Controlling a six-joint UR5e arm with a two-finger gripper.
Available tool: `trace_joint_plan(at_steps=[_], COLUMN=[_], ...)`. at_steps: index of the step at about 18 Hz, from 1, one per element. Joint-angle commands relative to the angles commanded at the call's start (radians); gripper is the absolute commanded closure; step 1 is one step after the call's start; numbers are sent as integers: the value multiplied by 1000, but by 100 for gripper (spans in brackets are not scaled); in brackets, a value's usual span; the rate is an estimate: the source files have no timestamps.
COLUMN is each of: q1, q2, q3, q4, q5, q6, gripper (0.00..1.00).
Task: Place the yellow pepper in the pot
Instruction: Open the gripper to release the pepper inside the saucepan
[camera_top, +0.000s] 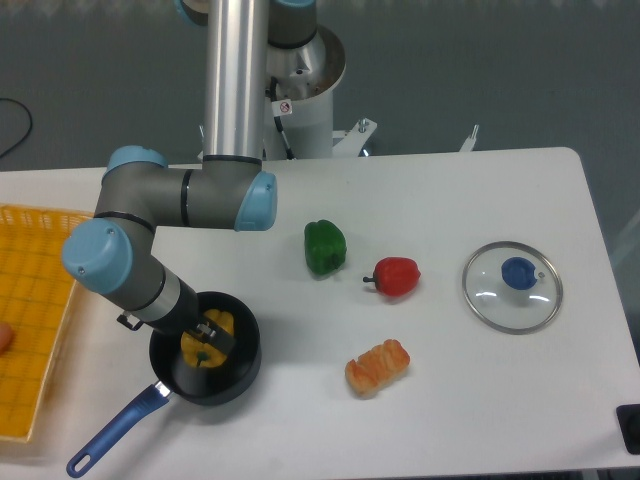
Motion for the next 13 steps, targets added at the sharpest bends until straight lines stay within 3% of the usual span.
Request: trace_joint_plan(at_steps=[8, 11, 13], q1=[3, 15, 50], q2=[18, 58, 98], q3=[0, -6, -11], q4=[-2, -5, -9], q5=[0, 0, -9], q6=[8, 21, 69], gripper=[10, 0, 0])
